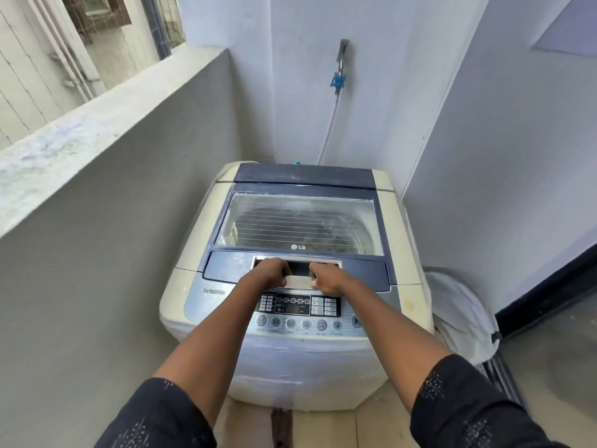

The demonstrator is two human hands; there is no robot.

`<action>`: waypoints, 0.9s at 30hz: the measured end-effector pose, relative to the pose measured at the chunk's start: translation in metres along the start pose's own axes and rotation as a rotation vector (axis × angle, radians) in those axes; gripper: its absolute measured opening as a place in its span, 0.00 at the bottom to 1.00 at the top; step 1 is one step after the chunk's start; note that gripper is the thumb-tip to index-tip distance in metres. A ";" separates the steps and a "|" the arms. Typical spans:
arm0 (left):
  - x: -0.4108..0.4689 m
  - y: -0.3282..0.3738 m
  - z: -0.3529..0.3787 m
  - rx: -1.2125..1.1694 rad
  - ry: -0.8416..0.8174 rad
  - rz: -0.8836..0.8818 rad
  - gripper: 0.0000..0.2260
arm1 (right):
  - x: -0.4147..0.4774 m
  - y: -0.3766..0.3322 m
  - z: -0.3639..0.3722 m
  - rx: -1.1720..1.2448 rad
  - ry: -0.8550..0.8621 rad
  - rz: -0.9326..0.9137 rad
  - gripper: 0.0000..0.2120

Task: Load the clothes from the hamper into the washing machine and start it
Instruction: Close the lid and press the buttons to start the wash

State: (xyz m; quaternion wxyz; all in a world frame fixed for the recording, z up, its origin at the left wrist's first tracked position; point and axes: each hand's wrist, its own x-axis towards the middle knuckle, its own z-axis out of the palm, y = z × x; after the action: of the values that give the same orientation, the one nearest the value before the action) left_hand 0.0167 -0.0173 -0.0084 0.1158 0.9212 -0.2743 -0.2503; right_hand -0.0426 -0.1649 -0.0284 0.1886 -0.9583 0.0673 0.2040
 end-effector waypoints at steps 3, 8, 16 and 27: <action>0.001 -0.002 0.004 -0.044 0.045 -0.022 0.15 | 0.001 -0.001 0.004 0.017 0.040 0.016 0.09; -0.003 -0.012 0.009 -0.086 0.125 -0.052 0.16 | -0.011 -0.002 0.012 0.131 0.157 0.041 0.05; -0.042 -0.033 0.055 0.084 0.411 0.113 0.36 | -0.071 0.027 0.036 0.189 0.550 -0.120 0.11; -0.057 -0.035 0.059 0.290 0.214 0.125 0.68 | -0.119 0.053 0.092 -0.037 1.040 0.124 0.10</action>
State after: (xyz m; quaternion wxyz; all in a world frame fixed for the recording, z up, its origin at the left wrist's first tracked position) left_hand -0.0401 0.0395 -0.0482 0.0256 0.9308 -0.3505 -0.1008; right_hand -0.1951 -0.1716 -0.0740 0.1006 -0.9303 0.2049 -0.2870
